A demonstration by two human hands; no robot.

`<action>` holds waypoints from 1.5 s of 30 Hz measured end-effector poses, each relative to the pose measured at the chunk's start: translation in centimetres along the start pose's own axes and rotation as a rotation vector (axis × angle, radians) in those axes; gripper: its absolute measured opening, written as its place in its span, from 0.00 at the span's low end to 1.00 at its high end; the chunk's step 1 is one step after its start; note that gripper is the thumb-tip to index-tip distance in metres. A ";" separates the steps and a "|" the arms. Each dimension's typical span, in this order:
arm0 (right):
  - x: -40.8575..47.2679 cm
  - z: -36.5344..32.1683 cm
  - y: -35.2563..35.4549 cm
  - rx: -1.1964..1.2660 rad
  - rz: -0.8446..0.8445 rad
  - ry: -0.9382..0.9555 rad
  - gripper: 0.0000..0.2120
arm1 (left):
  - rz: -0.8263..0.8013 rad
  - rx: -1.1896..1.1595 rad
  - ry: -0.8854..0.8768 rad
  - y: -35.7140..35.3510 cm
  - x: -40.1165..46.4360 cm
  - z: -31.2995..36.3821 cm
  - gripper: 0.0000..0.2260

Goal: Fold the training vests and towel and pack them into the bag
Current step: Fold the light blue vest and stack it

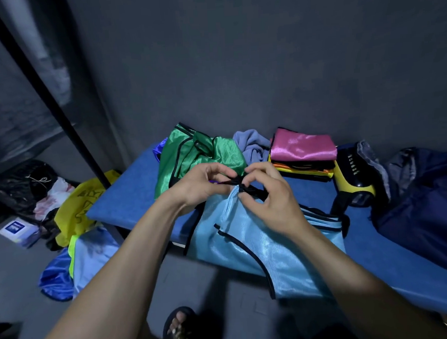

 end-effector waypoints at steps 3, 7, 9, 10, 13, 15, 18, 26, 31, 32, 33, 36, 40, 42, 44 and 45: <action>0.0 -0.3 0.8 0.038 -0.055 -0.020 0.07 | 0.036 0.062 -0.073 -0.5 -0.5 1.0 0.15; 0.1 -0.3 1.5 0.063 -0.084 -0.038 0.07 | 0.039 0.108 -0.161 -1.2 -0.9 1.9 0.14; 0.2 -0.4 1.8 0.104 -0.083 -0.038 0.06 | 0.024 0.096 -0.198 -1.4 -1.0 2.1 0.13; 0.2 -0.4 1.9 0.126 -0.083 -0.035 0.06 | 0.020 0.093 -0.209 -1.4 -1.0 2.1 0.13; 0.3 -0.5 2.1 0.185 -0.085 -0.042 0.06 | 0.039 0.106 -0.224 -1.7 -1.1 2.2 0.11; 0.3 -0.6 2.3 0.244 -0.089 -0.067 0.06 | 0.051 0.102 -0.231 -1.8 -1.4 2.4 0.11; 0.4 -0.7 2.6 0.258 -0.076 -0.083 0.06 | -0.005 0.032 -0.220 -1.7 -1.7 2.7 0.12; 0.8 -0.4 3.2 0.250 -0.003 -0.097 0.02 | -0.025 0.138 -0.184 -1.3 -2.2 2.2 0.10; 1.2 -1.1 3.3 0.278 -0.010 -0.095 0.01 | 0.027 0.166 -0.280 -2.2 -2.3 3.1 0.10; 1.3 -1.2 3.3 0.304 -0.010 -0.108 0.01 | 0.030 0.163 -0.295 -2.2 -2.3 3.2 0.11; 1.3 -1.3 3.3 0.329 -0.005 -0.120 0.02 | 0.035 0.163 -0.306 -2.3 -2.2 3.2 0.11; 1.4 -1.5 3.5 0.347 0.011 -0.127 0.03 | 0.043 0.180 -0.332 -2.5 -2.1 3.4 0.12; 1.6 -1.9 3.8 0.353 0.050 -0.126 0.06 | 0.029 0.204 -0.371 -2.4 -2.1 3.4 0.10; 1.7 -2.0 3.9 0.331 0.069 -0.108 0.08 | 0.029 0.200 -0.398 -2.4 -2.0 3.5 0.10; 1.8 -2.2 3.9 0.253 0.052 -0.081 0.11 | 0.051 0.202 -0.416 -2.5 -2.0 3.7 0.10; 1.9 -2.3 3.9 0.207 0.044 -0.078 0.12 | 0.062 0.200 -0.422 -2.6 -2.0 3.8 0.09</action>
Point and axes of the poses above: each hand's wrist, its own x-axis towards the middle knuckle, its own y-axis out of the back of the hand, z = x × y, the point moved 1 cm from there along x, towards the middle knuckle, and after that the axes turned 4 degrees about -z, right-handed, at the moved point
